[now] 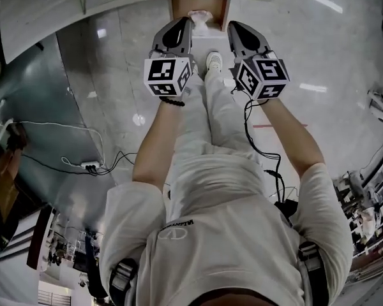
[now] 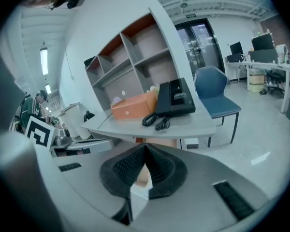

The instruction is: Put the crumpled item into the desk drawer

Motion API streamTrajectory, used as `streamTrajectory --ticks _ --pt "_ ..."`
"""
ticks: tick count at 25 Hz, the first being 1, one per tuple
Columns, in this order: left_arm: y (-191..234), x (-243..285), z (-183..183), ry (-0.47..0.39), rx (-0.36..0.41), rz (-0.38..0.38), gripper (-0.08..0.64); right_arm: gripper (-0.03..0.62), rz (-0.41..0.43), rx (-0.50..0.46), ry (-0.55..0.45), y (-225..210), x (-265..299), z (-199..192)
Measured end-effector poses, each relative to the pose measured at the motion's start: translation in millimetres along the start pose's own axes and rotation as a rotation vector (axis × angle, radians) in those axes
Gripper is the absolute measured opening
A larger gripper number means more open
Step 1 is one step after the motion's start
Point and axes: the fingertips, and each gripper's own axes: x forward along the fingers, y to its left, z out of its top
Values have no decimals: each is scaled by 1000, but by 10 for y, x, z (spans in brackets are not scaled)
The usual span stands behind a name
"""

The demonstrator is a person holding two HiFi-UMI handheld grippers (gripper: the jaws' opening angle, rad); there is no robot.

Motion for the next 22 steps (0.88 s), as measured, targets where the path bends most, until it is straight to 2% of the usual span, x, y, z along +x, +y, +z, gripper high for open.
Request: streamTrajectory --ticks 7,14,19,22 --pt "-163 -669 719 -71 40 3 2 2 -5 -51 -109 215 -725 797" --pt "-210 -1359 1482 -175 68 90 2 2 -33 -88 -215 273 -1573 1444" --pt "-542 -1769 2016 -267 132 57 2 2 -62 -112 -310 306 -2187 1796" --pt "-806 -2153 2194 -299 147 46 2 2 -64 -103 -324 390 -2585 1846"
